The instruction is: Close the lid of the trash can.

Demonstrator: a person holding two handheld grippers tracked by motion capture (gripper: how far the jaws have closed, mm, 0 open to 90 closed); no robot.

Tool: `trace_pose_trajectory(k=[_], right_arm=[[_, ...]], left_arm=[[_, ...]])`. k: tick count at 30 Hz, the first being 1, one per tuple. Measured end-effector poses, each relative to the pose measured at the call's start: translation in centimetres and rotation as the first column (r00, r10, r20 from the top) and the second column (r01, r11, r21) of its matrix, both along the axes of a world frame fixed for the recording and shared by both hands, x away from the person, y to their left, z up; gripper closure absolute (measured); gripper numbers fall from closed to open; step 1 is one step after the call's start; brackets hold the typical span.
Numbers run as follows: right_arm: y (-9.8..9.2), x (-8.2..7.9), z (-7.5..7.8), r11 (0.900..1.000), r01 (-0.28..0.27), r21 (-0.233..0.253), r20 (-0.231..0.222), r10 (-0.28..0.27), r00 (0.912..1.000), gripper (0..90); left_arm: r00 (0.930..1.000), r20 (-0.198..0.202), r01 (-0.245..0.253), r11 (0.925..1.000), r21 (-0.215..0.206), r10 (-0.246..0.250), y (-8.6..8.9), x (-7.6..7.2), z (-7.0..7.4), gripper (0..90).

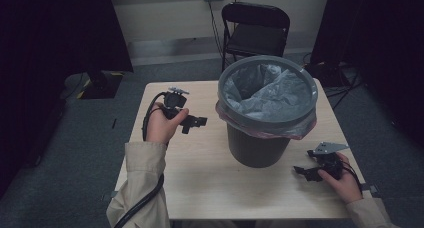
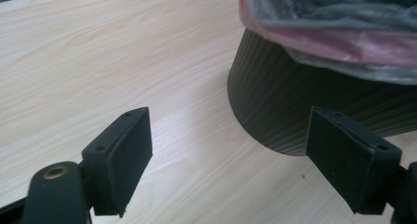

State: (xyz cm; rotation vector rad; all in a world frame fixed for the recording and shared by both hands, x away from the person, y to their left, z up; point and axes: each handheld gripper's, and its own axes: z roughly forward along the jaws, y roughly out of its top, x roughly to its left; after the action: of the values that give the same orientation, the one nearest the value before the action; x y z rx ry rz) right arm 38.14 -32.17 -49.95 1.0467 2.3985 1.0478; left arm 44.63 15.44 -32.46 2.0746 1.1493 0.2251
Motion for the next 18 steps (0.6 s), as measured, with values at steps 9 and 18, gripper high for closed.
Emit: trace_pose_trajectory(k=[9, 18], right_arm=[[0.0, 0.0, 0.0, 1.0, -0.001, -0.001, 0.0, 0.001, 1.0, 12.6], [0.0, 0.0, 0.0, 1.0, -0.001, -0.001, 0.0, 0.001, 1.0, 12.5]], left_arm=[[0.9999, -0.009, -0.008, 0.9998, -0.02, 0.008, 0.1, -0.5, -1.9, 17.6], [0.9995, -0.024, -0.019, 0.9994, -0.029, 0.019, 0.8, -0.9, -3.5, 17.9]])
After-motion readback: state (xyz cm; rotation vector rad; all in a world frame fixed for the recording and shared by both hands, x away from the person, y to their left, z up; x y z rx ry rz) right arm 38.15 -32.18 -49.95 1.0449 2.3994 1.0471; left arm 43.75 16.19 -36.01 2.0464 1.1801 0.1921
